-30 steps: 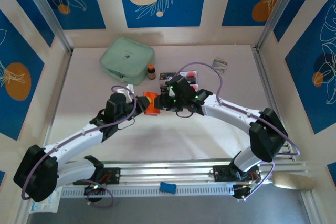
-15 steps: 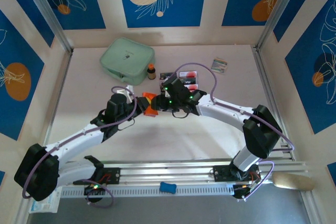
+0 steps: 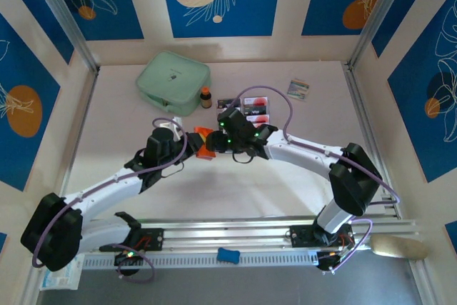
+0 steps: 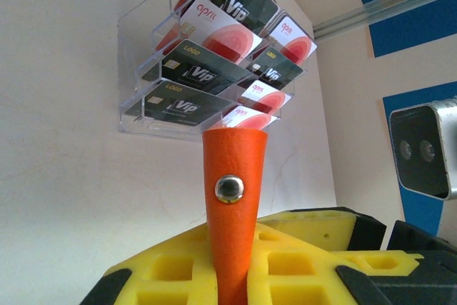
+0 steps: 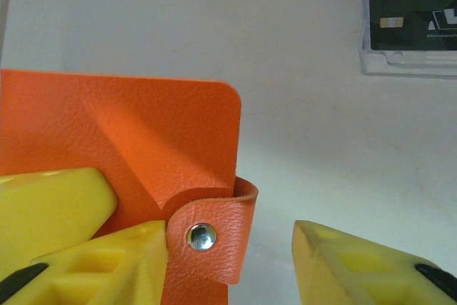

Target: Put the credit cards into the card holder

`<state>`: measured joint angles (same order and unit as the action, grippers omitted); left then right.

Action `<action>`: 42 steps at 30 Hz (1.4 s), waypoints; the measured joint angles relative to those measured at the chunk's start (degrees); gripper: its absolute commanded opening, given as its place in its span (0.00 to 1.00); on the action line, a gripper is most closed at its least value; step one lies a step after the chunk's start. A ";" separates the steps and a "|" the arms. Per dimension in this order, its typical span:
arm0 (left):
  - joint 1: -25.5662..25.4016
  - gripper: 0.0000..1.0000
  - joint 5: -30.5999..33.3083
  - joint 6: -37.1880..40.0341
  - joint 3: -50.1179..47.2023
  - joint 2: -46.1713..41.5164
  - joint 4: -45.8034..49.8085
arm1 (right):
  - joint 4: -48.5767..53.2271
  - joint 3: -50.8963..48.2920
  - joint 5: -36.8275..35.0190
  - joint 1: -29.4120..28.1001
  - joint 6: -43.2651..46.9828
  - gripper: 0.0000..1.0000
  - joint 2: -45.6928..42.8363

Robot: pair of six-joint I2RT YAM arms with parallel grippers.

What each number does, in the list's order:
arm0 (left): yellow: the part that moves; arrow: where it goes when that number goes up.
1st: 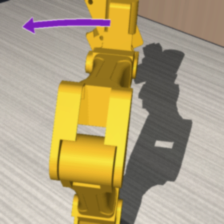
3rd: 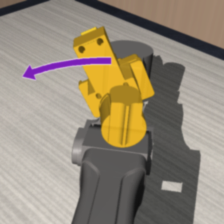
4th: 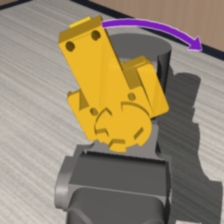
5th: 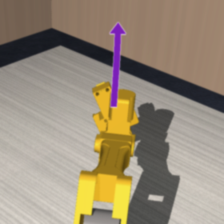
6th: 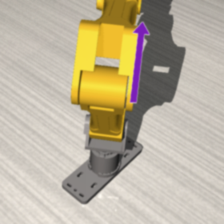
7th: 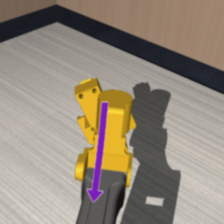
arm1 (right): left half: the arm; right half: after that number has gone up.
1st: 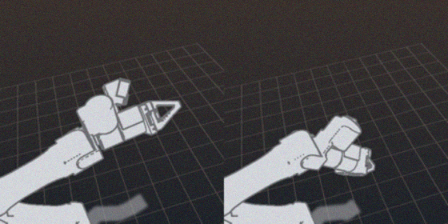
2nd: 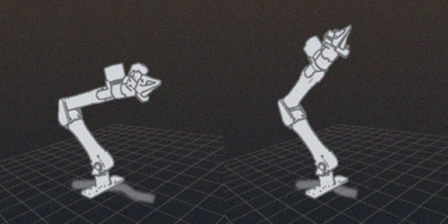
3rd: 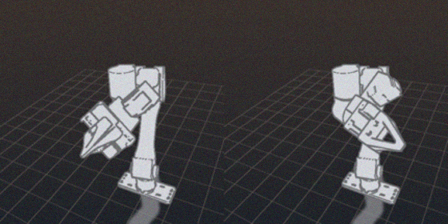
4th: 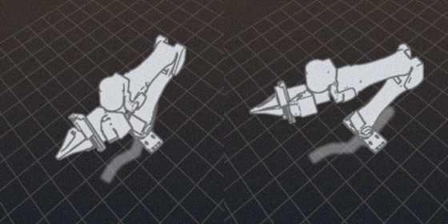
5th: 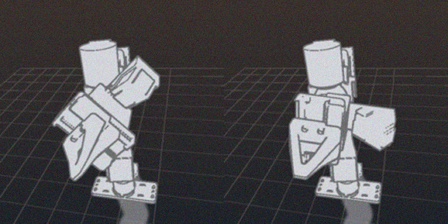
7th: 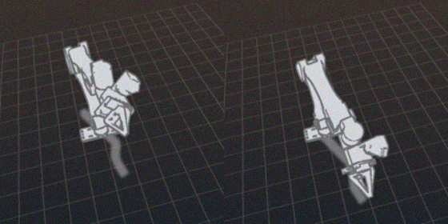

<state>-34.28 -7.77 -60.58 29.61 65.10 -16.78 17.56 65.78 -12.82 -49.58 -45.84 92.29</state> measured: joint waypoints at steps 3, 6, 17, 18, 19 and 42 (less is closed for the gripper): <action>0.00 0.00 0.26 -0.59 -0.26 0.00 0.33 | 1.01 0.55 -2.84 -0.72 0.00 0.47 0.76; -0.04 0.00 0.22 -1.07 -0.48 -0.09 0.37 | 1.42 0.39 -4.96 -0.76 -0.20 0.47 0.83; -0.24 0.00 -1.66 -2.58 -0.52 -7.10 -0.37 | 7.04 -9.03 -12.72 7.91 -1.05 0.46 -0.83; -0.24 0.00 -1.66 -2.58 -0.52 -7.26 -0.37 | 7.65 -9.68 -12.68 7.91 -1.05 0.47 -2.10; -0.24 0.00 -1.64 -2.58 -0.52 -7.30 -0.37 | 7.85 -10.21 -12.28 7.91 -1.03 0.47 -3.78; -0.24 0.00 -1.64 -5.73 -1.46 -5.03 -5.16 | -14.91 -13.84 18.25 7.96 -10.14 0.67 -13.46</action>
<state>-34.52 -9.41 -66.30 28.14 60.07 -21.93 2.66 51.94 5.43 -41.63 -55.99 78.83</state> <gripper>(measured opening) 0.118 0.696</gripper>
